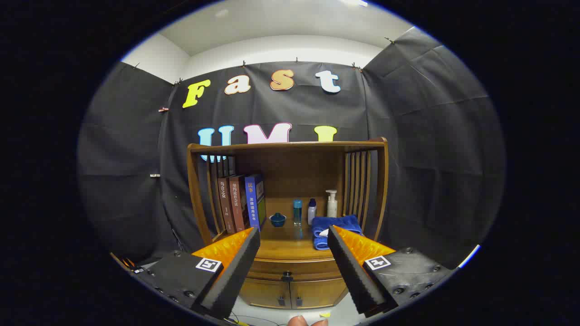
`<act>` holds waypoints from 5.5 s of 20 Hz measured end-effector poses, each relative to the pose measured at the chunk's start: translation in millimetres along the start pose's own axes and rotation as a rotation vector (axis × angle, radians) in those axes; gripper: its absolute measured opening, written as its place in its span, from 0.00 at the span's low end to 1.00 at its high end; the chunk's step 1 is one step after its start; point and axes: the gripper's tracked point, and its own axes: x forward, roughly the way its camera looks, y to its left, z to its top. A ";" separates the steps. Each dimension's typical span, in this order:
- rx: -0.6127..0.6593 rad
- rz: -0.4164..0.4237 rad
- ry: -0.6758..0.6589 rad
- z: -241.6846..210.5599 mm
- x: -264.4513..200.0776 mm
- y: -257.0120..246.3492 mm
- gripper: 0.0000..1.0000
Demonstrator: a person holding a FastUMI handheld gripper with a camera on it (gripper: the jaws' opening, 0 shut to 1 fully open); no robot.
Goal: Pull open the drawer, take out the items inside it, and place them on the countertop above the cabinet.
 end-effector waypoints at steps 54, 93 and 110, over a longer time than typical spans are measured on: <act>0.075 0.001 0.248 -324.8 163.4 18.3 0.90; 0.079 -0.014 0.257 -336.2 16.4 17.5 0.29; -0.016 0.001 0.137 -147.8 9.8 -26.4 1.00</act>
